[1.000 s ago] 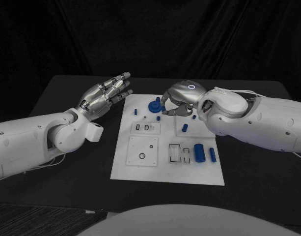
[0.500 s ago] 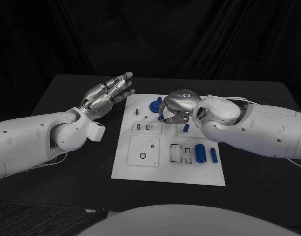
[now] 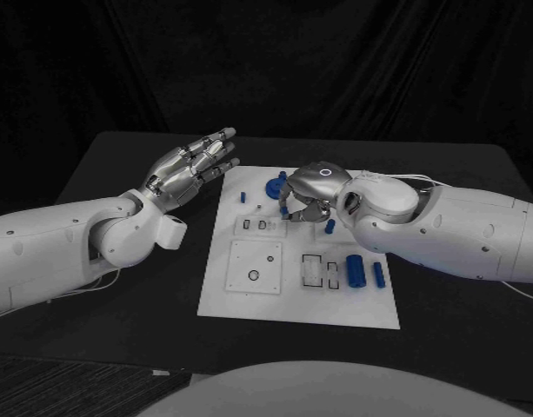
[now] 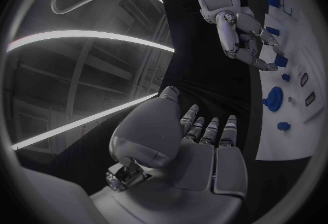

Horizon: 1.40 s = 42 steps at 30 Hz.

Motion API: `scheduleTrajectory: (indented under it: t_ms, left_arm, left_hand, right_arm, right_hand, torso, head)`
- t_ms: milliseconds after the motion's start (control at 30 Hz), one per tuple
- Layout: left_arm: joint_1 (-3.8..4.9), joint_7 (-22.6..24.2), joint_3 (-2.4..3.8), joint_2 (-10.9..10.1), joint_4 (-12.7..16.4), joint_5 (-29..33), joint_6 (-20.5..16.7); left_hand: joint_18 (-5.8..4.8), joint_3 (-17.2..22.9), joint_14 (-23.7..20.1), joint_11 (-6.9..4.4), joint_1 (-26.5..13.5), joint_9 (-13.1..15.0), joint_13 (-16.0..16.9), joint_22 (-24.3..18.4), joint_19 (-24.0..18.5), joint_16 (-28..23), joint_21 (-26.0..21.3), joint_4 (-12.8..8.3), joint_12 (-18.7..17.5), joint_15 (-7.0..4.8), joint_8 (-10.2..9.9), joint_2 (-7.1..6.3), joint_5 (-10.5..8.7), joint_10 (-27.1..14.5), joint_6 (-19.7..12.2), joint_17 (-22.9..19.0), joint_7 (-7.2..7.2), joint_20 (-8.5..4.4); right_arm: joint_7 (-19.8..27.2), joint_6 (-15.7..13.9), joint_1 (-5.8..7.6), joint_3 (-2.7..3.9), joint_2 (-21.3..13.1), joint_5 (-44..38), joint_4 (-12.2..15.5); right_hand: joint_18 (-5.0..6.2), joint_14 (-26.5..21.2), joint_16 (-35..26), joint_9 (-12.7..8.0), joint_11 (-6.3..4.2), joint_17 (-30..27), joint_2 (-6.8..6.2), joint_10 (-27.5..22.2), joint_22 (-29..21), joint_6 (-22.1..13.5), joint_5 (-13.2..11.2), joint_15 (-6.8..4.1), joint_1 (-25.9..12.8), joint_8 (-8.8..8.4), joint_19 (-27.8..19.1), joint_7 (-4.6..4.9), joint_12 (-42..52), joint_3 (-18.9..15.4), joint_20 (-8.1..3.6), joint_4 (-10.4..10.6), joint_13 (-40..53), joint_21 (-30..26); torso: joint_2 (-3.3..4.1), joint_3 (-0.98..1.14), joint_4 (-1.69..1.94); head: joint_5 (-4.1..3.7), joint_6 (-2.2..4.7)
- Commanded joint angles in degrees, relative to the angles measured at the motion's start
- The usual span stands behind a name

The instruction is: Assemble the parts on the task board

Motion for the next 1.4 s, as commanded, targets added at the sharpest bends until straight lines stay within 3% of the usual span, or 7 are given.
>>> scheduleTrajectory:
  t_ms: [33,933,1400]
  left_arm:
    - [-0.06,4.41,0.06,0.09,0.07,0.0,0.76]
    - [-0.1,4.26,0.06,0.05,0.13,0.0,0.85]
    - [-0.11,4.29,0.06,0.03,0.19,0.0,0.84]
  left_hand:
    - [0.84,0.38,-0.02,0.48,0.73,0.0,-0.09,-0.05,-0.05,-0.21,0.0,-0.07,-0.17,0.13,-0.01,0.02,0.37,-0.02,-0.05,-0.09,0.36,0.16]
    - [0.85,0.44,-0.02,0.52,0.78,-0.01,-0.09,-0.06,-0.07,-0.21,-0.02,-0.06,-0.17,0.1,-0.02,0.08,0.38,-0.03,-0.1,-0.09,0.4,0.15]
    - [0.85,0.48,-0.02,0.58,0.83,0.01,-0.09,-0.05,-0.07,-0.21,-0.01,-0.07,-0.17,0.11,0.01,0.09,0.39,-0.01,0.03,-0.09,0.49,0.15]
  right_arm:
    - [-1.15,0.74,-0.28,0.03,0.23,-0.47,-0.19]
    - [-0.77,1.51,-1.38,0.03,2.19,-0.47,-2.47]
    - [-0.84,2.79,-1.5,0.03,2.57,-0.47,-2.79]
  right_hand:
    - [0.48,6.1,0.15,-0.07,0.39,15.1,-0.04,6.1,13.87,-0.27,-0.07,0.34,-0.48,-0.14,4.21,0.1,0.14,-0.09,0.5,-0.2,15.08,-0.37]
    - [0.56,6.1,0.15,0.09,0.6,15.1,0.1,6.1,13.76,-0.52,-1.31,0.56,-0.91,-0.51,4.06,0.29,0.14,-0.22,0.72,-0.45,15.08,-0.66]
    - [0.57,6.1,0.15,0.33,0.73,15.1,0.3,6.1,13.76,-0.94,-3.71,0.69,-1.59,-1.12,4.06,0.41,0.14,-0.5,0.93,-0.83,15.08,-0.68]
  torso:
    - [-0.01,-0.02,-0.04]
    - [0.0,-0.02,-0.05]
    - [-0.03,-0.02,-0.03]
  head:
    - [-0.06,0.0]
    - [0.05,0.0]
    - [0.14,0.0]
